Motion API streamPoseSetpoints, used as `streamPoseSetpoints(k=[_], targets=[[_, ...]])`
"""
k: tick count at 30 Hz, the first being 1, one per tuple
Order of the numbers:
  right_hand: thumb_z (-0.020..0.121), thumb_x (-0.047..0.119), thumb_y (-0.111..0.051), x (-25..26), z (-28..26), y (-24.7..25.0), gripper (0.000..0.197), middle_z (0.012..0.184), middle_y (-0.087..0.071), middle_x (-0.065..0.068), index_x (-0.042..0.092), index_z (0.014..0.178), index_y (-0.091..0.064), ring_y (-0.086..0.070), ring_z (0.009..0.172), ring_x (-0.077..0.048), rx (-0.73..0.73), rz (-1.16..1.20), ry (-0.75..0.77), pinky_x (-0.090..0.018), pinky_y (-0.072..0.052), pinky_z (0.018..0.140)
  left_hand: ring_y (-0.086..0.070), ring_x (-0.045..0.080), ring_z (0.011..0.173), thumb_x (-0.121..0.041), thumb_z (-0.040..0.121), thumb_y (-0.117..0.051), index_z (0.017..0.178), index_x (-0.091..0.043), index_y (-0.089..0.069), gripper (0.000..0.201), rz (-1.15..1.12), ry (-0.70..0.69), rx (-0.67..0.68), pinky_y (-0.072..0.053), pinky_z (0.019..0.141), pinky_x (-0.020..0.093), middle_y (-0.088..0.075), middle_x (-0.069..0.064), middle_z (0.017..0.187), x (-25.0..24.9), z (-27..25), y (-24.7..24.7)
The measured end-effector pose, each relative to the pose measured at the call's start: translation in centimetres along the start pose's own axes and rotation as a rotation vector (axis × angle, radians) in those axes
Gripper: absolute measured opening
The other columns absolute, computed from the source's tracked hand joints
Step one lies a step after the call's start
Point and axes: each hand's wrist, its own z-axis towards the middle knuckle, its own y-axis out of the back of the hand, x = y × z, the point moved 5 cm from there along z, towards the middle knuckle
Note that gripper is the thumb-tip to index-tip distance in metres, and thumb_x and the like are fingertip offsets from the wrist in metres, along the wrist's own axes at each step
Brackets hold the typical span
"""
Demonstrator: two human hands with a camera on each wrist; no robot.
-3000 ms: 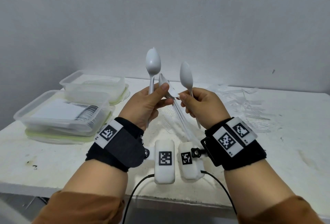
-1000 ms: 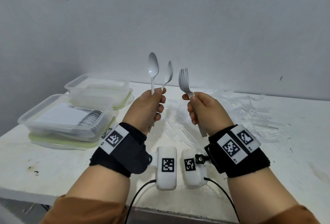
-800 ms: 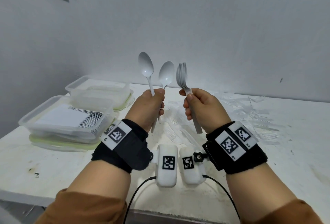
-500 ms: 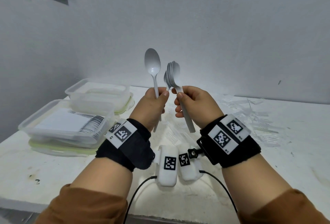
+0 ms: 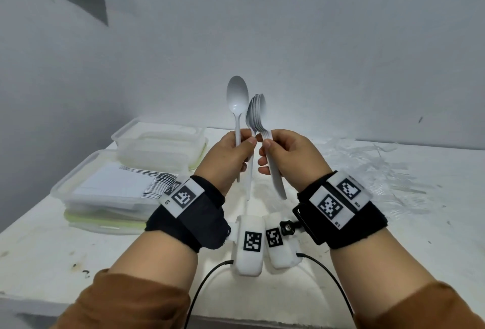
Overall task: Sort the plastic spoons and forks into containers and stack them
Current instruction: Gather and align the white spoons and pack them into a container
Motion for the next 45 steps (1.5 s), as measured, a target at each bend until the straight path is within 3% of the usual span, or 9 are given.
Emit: streamPoseSetpoints(k=[3, 5, 11, 14, 20, 26, 32, 39, 45], targets=[[0.095, 0.012, -0.048, 0.3, 0.3, -0.9, 0.017, 0.081, -0.064, -0.011, 0.005, 0.090, -0.063, -0.063, 0.071, -0.022, -0.014, -0.184, 0.054, -0.041, -0.056, 0.078, -0.042, 0.009, 0.063, -0.015, 0.095, -0.051, 0.086, -0.023, -0.055, 0.012, 0.004, -0.014, 0.023, -0.034, 0.058, 0.022, -0.052, -0.007, 0.073, -0.2, -0.1, 0.8], [0.096, 0.012, -0.047, 0.5, 0.3, -1.6, 0.018, 0.079, -0.065, -0.005, 0.008, 0.092, -0.064, -0.064, 0.072, -0.019, -0.012, -0.198, 0.053, -0.040, -0.056, 0.078, -0.043, 0.008, 0.063, -0.017, 0.096, -0.048, 0.087, -0.023, -0.058, 0.015, 0.006, -0.020, 0.024, -0.034, 0.055, 0.020, -0.056, -0.007, 0.076, -0.4, -0.3, 1.4], [0.098, 0.008, -0.041, 0.4, 0.1, -2.9, 0.020, 0.069, -0.055, -0.001, 0.001, 0.101, -0.059, -0.054, 0.058, -0.014, -0.018, -0.057, 0.004, -0.024, -0.049, 0.057, -0.043, 0.009, 0.061, -0.036, 0.102, -0.030, 0.091, -0.023, -0.064, 0.038, -0.050, 0.026, 0.043, -0.031, 0.054, 0.021, -0.068, -0.007, 0.084, -0.9, -0.7, 2.9], [0.097, 0.011, -0.041, 0.2, 0.4, -2.8, 0.019, 0.065, -0.049, 0.002, 0.001, 0.093, -0.057, -0.045, 0.053, -0.013, -0.069, -0.156, 0.053, -0.030, -0.041, 0.055, -0.040, 0.010, 0.061, -0.041, 0.102, -0.025, 0.091, -0.022, -0.066, 0.046, -0.066, 0.036, 0.060, -0.026, 0.055, 0.026, -0.072, -0.004, 0.090, -1.0, -0.7, 3.4], [0.098, 0.015, -0.038, -0.8, 0.5, -1.7, 0.026, 0.065, -0.048, 0.006, 0.029, 0.087, -0.057, -0.043, 0.059, -0.013, -0.170, -0.167, 0.073, -0.035, -0.037, 0.065, -0.042, 0.008, 0.065, -0.024, 0.100, -0.033, 0.091, -0.028, -0.065, 0.033, -0.025, -0.021, -0.007, -0.037, 0.060, 0.021, -0.052, -0.007, 0.082, -0.7, -0.7, 3.6], [0.098, 0.012, -0.038, -0.4, 0.8, -0.6, 0.021, 0.069, -0.048, 0.004, 0.020, 0.101, -0.057, -0.043, 0.056, -0.012, -0.148, -0.069, 0.106, -0.028, -0.039, 0.057, -0.048, 0.007, 0.077, -0.016, 0.100, -0.040, 0.094, -0.029, -0.064, 0.028, -0.033, -0.061, -0.006, -0.053, 0.083, 0.024, -0.046, -0.004, 0.081, -1.2, 0.0, 2.7], [0.097, 0.009, -0.040, 1.7, 2.5, 0.5, 0.020, 0.072, -0.049, 0.004, 0.017, 0.102, -0.057, -0.046, 0.057, -0.010, -0.077, -0.055, 0.156, -0.026, -0.043, 0.057, -0.054, 0.008, 0.075, -0.009, 0.097, -0.046, 0.096, -0.030, -0.061, 0.026, -0.009, -0.110, 0.009, -0.052, 0.080, 0.025, -0.051, -0.002, 0.084, -3.2, 1.7, 1.4], [0.097, 0.009, -0.042, 2.9, 3.7, 1.1, 0.015, 0.075, -0.050, 0.005, 0.014, 0.100, -0.056, -0.050, 0.059, -0.009, -0.017, -0.111, 0.169, -0.023, -0.049, 0.060, -0.057, 0.011, 0.075, -0.006, 0.092, -0.055, 0.103, -0.014, -0.056, 0.014, 0.121, -0.150, -0.061, -0.053, 0.083, 0.028, -0.052, -0.003, 0.082, -4.5, 3.2, 0.4], [0.095, 0.009, -0.043, 3.2, 5.0, 1.7, 0.021, 0.087, -0.063, -0.011, 0.005, 0.098, -0.064, -0.061, 0.081, -0.023, 0.020, -0.226, 0.182, -0.046, -0.053, 0.084, -0.060, 0.012, 0.072, -0.006, 0.089, -0.060, 0.087, -0.020, -0.050, 0.017, 0.218, -0.154, -0.077, -0.052, 0.080, 0.031, -0.056, -0.003, 0.079, -5.2, 3.7, -0.6]])
